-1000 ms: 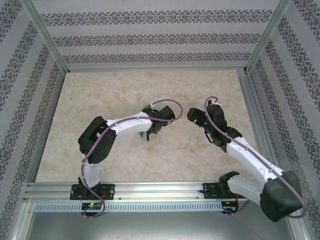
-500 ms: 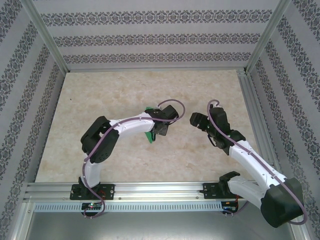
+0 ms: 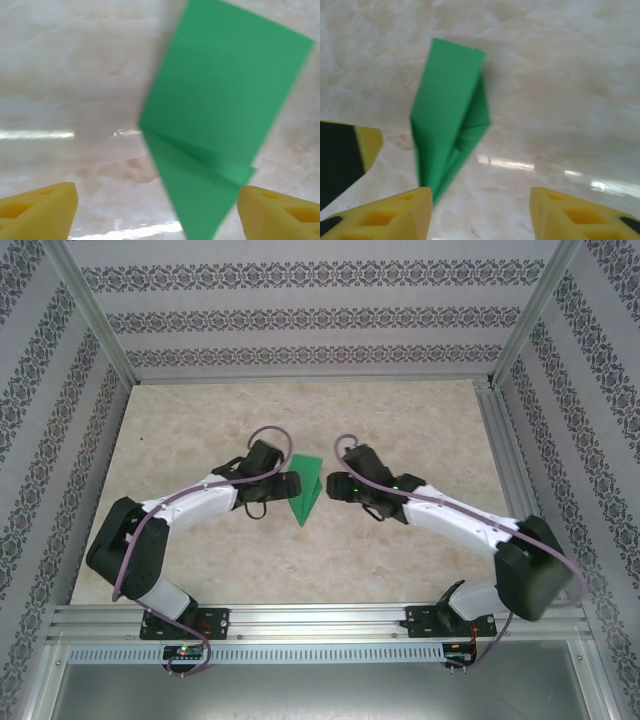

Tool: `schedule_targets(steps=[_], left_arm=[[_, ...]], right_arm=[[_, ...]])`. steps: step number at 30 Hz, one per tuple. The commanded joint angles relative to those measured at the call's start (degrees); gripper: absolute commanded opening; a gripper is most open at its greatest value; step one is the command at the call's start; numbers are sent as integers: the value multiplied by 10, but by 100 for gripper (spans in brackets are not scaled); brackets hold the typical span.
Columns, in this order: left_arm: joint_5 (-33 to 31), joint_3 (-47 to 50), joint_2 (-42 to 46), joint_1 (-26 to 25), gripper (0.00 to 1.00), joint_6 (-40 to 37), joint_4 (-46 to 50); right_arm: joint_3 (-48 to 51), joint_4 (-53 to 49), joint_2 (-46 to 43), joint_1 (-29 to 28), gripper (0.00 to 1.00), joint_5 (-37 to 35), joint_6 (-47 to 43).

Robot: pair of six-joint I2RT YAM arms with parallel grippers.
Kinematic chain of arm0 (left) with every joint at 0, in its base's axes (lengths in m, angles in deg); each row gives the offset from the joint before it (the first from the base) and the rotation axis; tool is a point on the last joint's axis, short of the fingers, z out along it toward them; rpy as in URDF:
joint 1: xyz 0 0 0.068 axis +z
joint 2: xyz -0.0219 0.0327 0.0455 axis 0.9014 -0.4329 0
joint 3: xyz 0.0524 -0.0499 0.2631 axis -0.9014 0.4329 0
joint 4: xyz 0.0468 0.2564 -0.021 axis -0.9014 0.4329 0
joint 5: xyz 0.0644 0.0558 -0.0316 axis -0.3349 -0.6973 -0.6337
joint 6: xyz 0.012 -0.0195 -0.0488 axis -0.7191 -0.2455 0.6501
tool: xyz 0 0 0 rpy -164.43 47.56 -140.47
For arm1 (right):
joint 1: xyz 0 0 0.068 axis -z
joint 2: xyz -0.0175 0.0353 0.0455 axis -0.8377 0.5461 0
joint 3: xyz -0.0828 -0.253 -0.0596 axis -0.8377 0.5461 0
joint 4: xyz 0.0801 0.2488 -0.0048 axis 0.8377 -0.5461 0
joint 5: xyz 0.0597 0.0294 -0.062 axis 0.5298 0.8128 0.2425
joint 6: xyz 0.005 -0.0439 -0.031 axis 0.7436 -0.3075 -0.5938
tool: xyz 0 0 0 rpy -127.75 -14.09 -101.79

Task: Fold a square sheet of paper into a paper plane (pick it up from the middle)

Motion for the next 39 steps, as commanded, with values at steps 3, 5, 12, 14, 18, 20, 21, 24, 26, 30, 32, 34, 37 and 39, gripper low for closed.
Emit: schedule_targets(steps=[3,5,12,14,18,20,21,24,26,30,32,34,37,39], left_arm=[[52,85,76,68,89,46,-75],[70,112,95,92,90,53,-89],[119,160,134,143,91,55,-101],[125,164,139,147,91,53,-100],[152,165,133,149,92,47,-112],[170,165,126,148,92,44,-124],[180,164,121,148,91,44,-130],[214,163,104,147,91,43,-159],[237,160,89,148,89,44,-180],[273,151,59,141,83,45,-205],[283,146,49,136,80,46,-214],[292,139,38,131,77,46,-221],[301,130,17,122,73,49,-230],[312,126,3,117,70,52,-243]], right_arm=[[-124,-37,122,-72,38,-34,-14],[-161,-44,164,-85,33,-21,-16],[-224,-47,258,-84,26,23,-5],[-227,-46,272,-79,26,26,-2],[-213,-37,285,-63,26,28,7],[-201,-27,286,-55,26,35,9],[-193,-19,286,-50,26,42,11],[-172,1,286,-39,26,58,14],[-158,17,284,-32,26,69,15],[-134,51,285,-20,26,99,18],[-122,68,284,-15,25,113,21],[-109,86,282,-9,25,128,25],[-83,118,274,2,24,151,28],[-60,148,267,10,24,175,29]])
